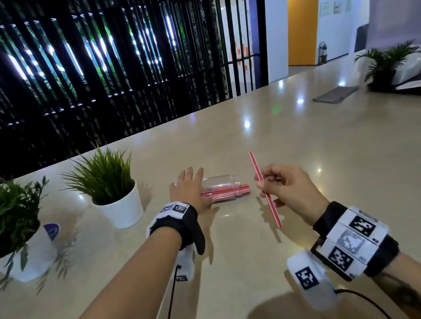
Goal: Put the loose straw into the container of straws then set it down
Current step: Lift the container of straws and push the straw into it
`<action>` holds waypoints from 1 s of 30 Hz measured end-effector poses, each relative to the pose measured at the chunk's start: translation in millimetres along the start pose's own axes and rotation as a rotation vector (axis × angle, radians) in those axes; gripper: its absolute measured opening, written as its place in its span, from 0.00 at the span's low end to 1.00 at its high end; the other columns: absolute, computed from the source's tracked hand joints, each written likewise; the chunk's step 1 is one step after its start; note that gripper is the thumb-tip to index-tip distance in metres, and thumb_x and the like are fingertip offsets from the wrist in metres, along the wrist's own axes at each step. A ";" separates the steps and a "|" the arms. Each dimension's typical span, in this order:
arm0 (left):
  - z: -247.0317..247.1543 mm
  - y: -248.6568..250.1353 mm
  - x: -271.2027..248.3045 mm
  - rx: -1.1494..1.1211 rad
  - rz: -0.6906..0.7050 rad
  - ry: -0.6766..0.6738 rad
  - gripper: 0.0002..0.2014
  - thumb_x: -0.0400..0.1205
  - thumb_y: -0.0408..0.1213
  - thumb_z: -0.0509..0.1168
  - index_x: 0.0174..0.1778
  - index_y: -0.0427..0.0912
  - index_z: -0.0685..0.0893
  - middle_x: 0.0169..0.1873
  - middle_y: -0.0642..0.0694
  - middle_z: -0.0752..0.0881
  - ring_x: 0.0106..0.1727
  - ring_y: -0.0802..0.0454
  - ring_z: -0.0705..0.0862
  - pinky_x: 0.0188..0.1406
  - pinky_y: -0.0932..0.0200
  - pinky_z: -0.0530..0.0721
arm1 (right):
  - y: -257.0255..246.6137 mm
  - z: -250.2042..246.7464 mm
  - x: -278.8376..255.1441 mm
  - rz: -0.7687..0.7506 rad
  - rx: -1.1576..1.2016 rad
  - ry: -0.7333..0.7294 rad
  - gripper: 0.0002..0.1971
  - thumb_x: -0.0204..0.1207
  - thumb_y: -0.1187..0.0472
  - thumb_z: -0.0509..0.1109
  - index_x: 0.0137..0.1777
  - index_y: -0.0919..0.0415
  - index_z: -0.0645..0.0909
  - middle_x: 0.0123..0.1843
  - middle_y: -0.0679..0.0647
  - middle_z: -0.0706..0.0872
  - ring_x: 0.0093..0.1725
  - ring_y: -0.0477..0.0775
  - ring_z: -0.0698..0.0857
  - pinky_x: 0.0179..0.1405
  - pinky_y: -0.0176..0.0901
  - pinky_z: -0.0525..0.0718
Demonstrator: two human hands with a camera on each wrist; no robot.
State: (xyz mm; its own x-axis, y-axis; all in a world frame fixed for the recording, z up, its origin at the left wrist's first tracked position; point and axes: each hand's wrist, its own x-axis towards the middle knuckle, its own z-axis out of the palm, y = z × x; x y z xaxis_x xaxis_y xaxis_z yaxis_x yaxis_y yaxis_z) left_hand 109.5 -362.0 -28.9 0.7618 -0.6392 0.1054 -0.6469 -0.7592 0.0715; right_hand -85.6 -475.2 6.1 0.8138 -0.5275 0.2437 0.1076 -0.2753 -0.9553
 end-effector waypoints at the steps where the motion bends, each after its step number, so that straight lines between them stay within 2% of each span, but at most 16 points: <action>1: 1.9 0.6 2.4 0.017 0.006 -0.005 0.43 0.74 0.52 0.67 0.79 0.49 0.51 0.82 0.43 0.53 0.82 0.43 0.52 0.76 0.37 0.60 | 2.1 0.2 0.9 0.005 -0.002 0.001 0.05 0.73 0.69 0.67 0.46 0.62 0.81 0.31 0.50 0.79 0.32 0.48 0.83 0.26 0.37 0.81; 7: 16.5 8.0 14.2 0.053 0.023 -0.044 0.50 0.70 0.56 0.70 0.80 0.49 0.44 0.83 0.41 0.50 0.83 0.42 0.49 0.78 0.34 0.55 | 16.6 8.9 -0.6 0.018 0.039 -0.005 0.06 0.73 0.69 0.67 0.44 0.58 0.81 0.31 0.50 0.80 0.34 0.50 0.83 0.21 0.31 0.80; 9: 20.8 9.6 18.3 0.055 0.016 -0.064 0.52 0.69 0.56 0.71 0.80 0.48 0.43 0.83 0.42 0.49 0.83 0.42 0.48 0.78 0.33 0.54 | 21.1 12.3 0.0 0.038 0.058 0.009 0.05 0.73 0.69 0.67 0.45 0.60 0.82 0.31 0.51 0.79 0.33 0.49 0.82 0.23 0.34 0.81; 12: 25.3 11.1 24.6 0.065 0.005 -0.075 0.54 0.68 0.55 0.72 0.80 0.48 0.43 0.83 0.42 0.49 0.83 0.42 0.47 0.77 0.32 0.54 | 26.8 14.2 2.5 0.078 0.063 0.026 0.05 0.73 0.69 0.67 0.44 0.60 0.81 0.31 0.52 0.78 0.32 0.49 0.81 0.29 0.44 0.82; 16: 32.8 13.3 29.4 0.103 -0.017 -0.099 0.50 0.66 0.50 0.74 0.78 0.48 0.50 0.79 0.45 0.60 0.81 0.43 0.55 0.73 0.27 0.56 | 31.9 13.3 3.7 0.109 0.059 0.028 0.06 0.73 0.69 0.65 0.46 0.62 0.81 0.32 0.54 0.78 0.33 0.51 0.81 0.36 0.53 0.84; 19: 34.9 15.6 27.8 0.133 -0.031 -0.045 0.42 0.68 0.44 0.73 0.75 0.47 0.58 0.71 0.44 0.70 0.74 0.41 0.65 0.69 0.28 0.66 | 33.7 12.2 2.2 0.120 0.056 0.021 0.06 0.74 0.69 0.65 0.45 0.61 0.81 0.32 0.54 0.79 0.34 0.51 0.82 0.39 0.55 0.84; 22: 34.0 15.2 26.3 0.158 -0.014 -0.021 0.36 0.68 0.46 0.72 0.71 0.48 0.65 0.67 0.43 0.71 0.69 0.42 0.67 0.63 0.33 0.74 | 35.7 11.0 2.6 0.111 0.033 0.023 0.05 0.74 0.69 0.66 0.47 0.63 0.81 0.33 0.55 0.79 0.33 0.50 0.82 0.35 0.50 0.83; 24: 32.7 13.0 24.1 0.150 -0.014 -0.036 0.35 0.69 0.46 0.72 0.71 0.48 0.67 0.66 0.42 0.71 0.69 0.42 0.66 0.62 0.32 0.75 | 35.9 11.3 3.1 0.110 0.025 0.028 0.05 0.73 0.69 0.66 0.47 0.63 0.81 0.33 0.55 0.79 0.33 0.49 0.82 0.32 0.47 0.83; 28: 31.2 9.7 19.7 0.123 -0.025 -0.035 0.34 0.68 0.44 0.72 0.70 0.48 0.67 0.65 0.42 0.71 0.69 0.42 0.66 0.61 0.34 0.75 | 36.2 13.5 3.9 0.105 0.021 0.028 0.05 0.73 0.69 0.66 0.47 0.64 0.81 0.34 0.55 0.79 0.34 0.51 0.83 0.35 0.50 0.84; 30: 31.3 8.3 17.4 0.117 -0.030 -0.041 0.35 0.67 0.44 0.73 0.70 0.48 0.67 0.65 0.42 0.71 0.69 0.41 0.66 0.61 0.34 0.74 | 36.7 15.5 4.4 0.102 0.012 0.020 0.06 0.73 0.69 0.66 0.48 0.63 0.82 0.34 0.54 0.79 0.34 0.51 0.83 0.33 0.48 0.83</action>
State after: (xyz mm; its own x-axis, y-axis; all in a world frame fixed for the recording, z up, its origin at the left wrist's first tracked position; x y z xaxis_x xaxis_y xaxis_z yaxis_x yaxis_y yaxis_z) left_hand 118.5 -383.2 -57.6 0.7829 -0.6188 0.0640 -0.6174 -0.7855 -0.0427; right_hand -69.2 -475.2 -30.5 0.8095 -0.5682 0.1480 0.0318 -0.2093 -0.9773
